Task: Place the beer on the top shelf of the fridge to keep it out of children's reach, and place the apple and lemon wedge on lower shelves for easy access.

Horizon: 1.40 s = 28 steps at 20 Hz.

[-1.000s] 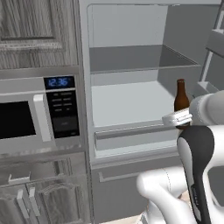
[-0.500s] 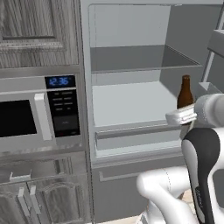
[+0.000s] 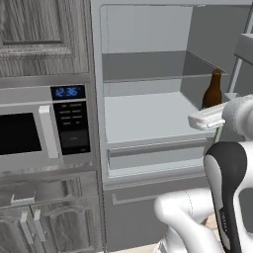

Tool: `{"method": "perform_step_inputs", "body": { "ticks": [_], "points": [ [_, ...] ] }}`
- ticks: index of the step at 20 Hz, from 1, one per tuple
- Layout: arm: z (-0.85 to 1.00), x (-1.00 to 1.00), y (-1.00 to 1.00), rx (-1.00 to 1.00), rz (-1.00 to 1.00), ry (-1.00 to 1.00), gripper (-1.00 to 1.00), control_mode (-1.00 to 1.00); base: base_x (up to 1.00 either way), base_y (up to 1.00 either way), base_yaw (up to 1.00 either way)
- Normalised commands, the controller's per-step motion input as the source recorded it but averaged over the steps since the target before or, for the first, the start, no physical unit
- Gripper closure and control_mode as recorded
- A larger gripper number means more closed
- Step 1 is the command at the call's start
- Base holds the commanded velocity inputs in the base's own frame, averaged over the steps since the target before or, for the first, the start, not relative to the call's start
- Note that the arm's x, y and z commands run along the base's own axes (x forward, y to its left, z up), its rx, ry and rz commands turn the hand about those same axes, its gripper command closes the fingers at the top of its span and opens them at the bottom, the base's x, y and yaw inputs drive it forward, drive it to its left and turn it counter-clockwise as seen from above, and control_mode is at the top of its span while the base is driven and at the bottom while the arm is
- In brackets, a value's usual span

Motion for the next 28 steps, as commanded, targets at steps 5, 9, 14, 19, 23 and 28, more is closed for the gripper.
{"method": "perform_step_inputs", "body": {
  "ticks": [5, 9, 14, 19, 23, 28],
  "points": [
    [0.37, 0.17, 0.13, -0.02, 0.00, 0.04, 1.00, -1.00, 0.00, 0.00, 0.00],
    [0.47, 0.11, 0.27, 0.00, -0.05, 0.12, 1.00, -1.00, 0.00, 0.00, 0.00],
    [0.18, 0.16, 0.11, 0.05, -0.12, 0.08, 1.00, -1.00, 0.00, 0.00, 0.00],
    [0.01, 0.24, -0.02, 0.18, -0.08, 0.02, 1.00, -1.00, 0.00, 0.00, 0.00],
    [0.00, 0.25, -0.14, 0.23, -0.03, 0.00, 1.00, -1.00, 0.00, 0.00, 0.00],
    [0.00, 0.28, -0.12, 0.10, 0.00, -0.05, 1.00, -1.00, 0.00, 0.00, 0.00]
  ]
}}
